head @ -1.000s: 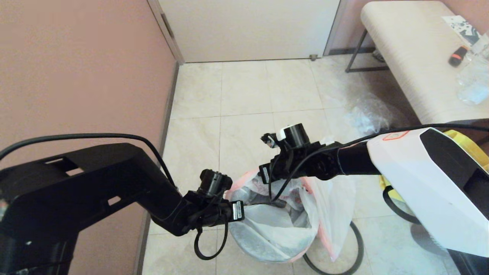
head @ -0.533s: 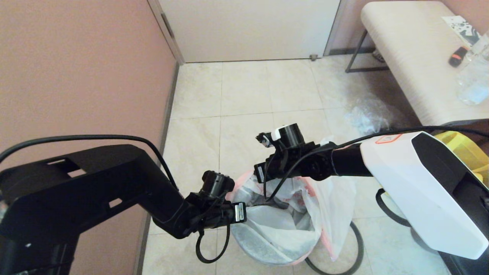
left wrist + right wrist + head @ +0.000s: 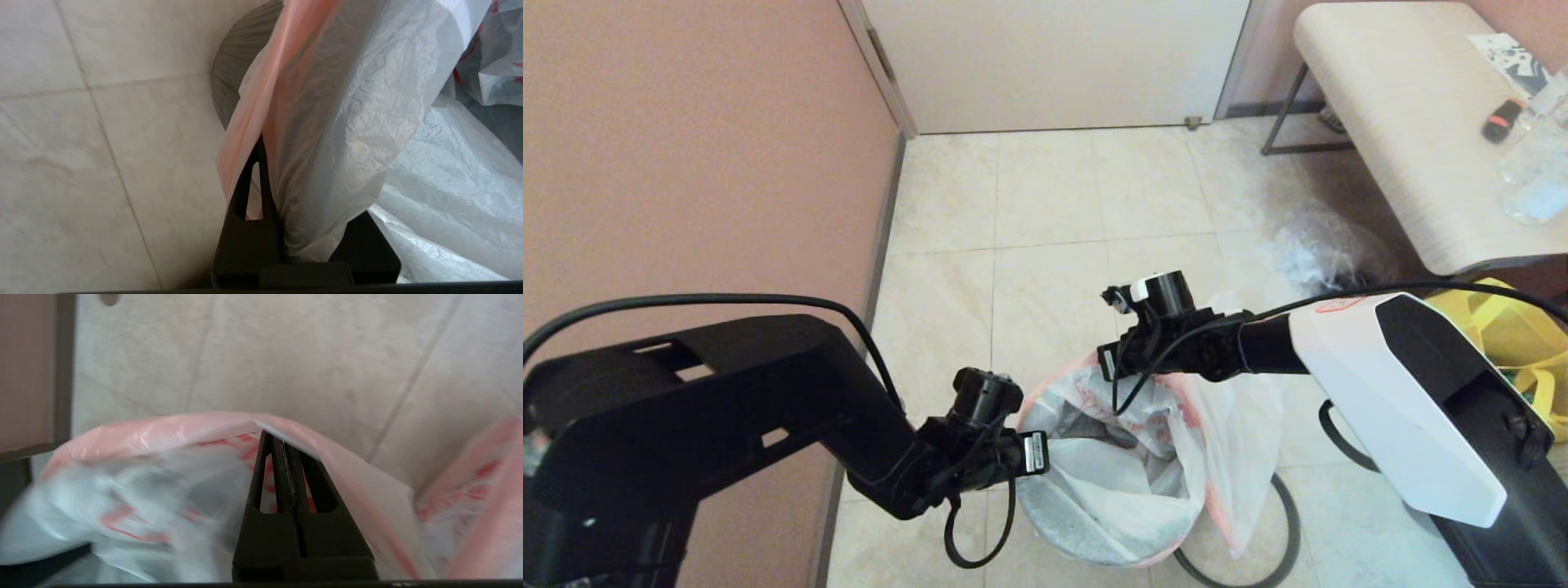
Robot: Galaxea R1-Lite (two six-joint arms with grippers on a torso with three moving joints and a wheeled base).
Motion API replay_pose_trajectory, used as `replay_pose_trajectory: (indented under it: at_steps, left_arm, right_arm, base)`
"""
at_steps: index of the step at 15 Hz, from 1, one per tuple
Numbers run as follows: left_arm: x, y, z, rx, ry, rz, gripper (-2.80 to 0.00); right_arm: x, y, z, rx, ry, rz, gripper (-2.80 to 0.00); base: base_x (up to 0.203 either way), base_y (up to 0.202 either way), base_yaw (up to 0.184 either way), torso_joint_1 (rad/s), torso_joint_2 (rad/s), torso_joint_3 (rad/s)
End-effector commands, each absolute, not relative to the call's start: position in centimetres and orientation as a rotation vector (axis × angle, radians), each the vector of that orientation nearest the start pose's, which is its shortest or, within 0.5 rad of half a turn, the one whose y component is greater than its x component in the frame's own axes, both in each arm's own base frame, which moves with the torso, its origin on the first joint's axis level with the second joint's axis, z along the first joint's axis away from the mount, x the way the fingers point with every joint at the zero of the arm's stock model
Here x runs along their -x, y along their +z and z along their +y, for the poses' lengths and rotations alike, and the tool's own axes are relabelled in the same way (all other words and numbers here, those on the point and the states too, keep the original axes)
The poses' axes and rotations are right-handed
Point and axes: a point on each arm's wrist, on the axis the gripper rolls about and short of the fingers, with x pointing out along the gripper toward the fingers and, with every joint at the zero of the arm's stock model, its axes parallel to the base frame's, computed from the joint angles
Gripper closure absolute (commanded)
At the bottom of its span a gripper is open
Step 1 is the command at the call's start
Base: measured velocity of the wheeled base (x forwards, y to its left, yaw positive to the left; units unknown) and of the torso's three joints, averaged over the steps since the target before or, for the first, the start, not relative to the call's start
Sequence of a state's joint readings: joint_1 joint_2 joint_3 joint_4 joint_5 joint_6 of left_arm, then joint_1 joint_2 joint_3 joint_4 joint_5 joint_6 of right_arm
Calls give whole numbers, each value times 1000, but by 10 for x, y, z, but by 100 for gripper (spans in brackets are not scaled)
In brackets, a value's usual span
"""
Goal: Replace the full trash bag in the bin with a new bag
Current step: Put the new garbage bag on the trash can
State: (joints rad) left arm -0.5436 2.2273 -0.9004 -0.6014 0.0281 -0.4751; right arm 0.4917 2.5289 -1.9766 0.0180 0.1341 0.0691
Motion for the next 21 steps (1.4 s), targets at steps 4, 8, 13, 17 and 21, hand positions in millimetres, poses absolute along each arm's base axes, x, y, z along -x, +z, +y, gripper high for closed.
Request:
replay_pose_trajectory:
  at_steps: [4, 8, 13, 17, 21]
  left_arm:
    - [-325, 14, -193, 240, -293, 764, 0]
    - [-334, 18, -187, 265, -261, 740, 0]
    - [-343, 17, -189, 281, -195, 706, 0]
    - [-351, 11, -191, 258, -116, 671, 0]
    - [-363, 8, -188, 263, -54, 638, 0]
  right_arm:
    - [-452, 116, 231, 31, 562, 610, 0]
    - [-413, 143, 217, 74, 563, 883, 0]
    - [-351, 226, 185, 3, 550, 873, 0]
    - [-326, 234, 159, -58, 456, 900, 0]
    - [-332, 225, 162, -44, 381, 797, 0]
  base:
    - [0, 0, 0, 0, 0, 0]
    - [0, 0, 0, 0, 0, 0]
    - [0, 0, 0, 0, 0, 0]
    - [0, 0, 0, 0, 0, 0]
    - [0, 0, 0, 0, 0, 0]
